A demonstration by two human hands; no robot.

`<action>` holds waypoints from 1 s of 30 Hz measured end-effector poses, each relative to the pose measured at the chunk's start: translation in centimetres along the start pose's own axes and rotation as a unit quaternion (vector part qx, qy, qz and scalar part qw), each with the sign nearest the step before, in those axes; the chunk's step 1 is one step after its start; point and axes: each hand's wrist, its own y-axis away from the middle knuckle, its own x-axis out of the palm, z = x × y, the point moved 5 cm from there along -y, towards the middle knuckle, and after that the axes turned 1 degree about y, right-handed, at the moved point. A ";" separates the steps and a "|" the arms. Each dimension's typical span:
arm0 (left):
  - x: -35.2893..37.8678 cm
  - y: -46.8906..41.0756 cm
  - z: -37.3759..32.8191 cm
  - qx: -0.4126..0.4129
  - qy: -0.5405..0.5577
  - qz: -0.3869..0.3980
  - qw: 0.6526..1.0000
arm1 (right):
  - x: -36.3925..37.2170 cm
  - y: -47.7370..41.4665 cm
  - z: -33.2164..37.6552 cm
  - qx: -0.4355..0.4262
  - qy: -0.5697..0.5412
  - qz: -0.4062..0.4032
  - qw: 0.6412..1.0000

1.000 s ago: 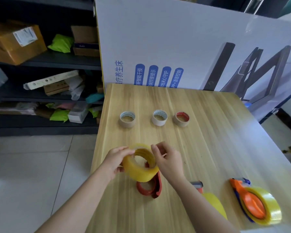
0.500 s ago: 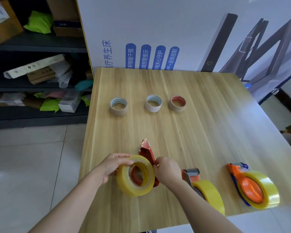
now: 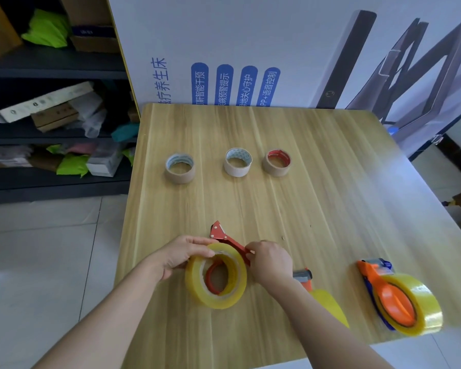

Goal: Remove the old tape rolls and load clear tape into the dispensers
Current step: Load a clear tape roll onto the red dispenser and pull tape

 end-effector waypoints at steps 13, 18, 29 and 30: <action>0.8 -2.0 2.4 0.024 0.020 -0.052 0.998 | -0.1 0.6 0.6 -0.076 -0.067 -0.093 0.990; 1.5 -2.5 2.4 0.039 -0.046 -0.073 0.996 | 0.5 1.2 1.9 -0.126 0.018 -0.143 0.982; 0.8 -2.6 0.7 0.095 -0.223 -0.250 0.937 | 2.6 2.6 3.5 -0.230 0.004 -0.108 0.967; 0.6 -2.5 0.7 0.087 -0.244 -0.264 0.929 | 2.9 2.7 3.7 -0.239 0.013 -0.086 0.967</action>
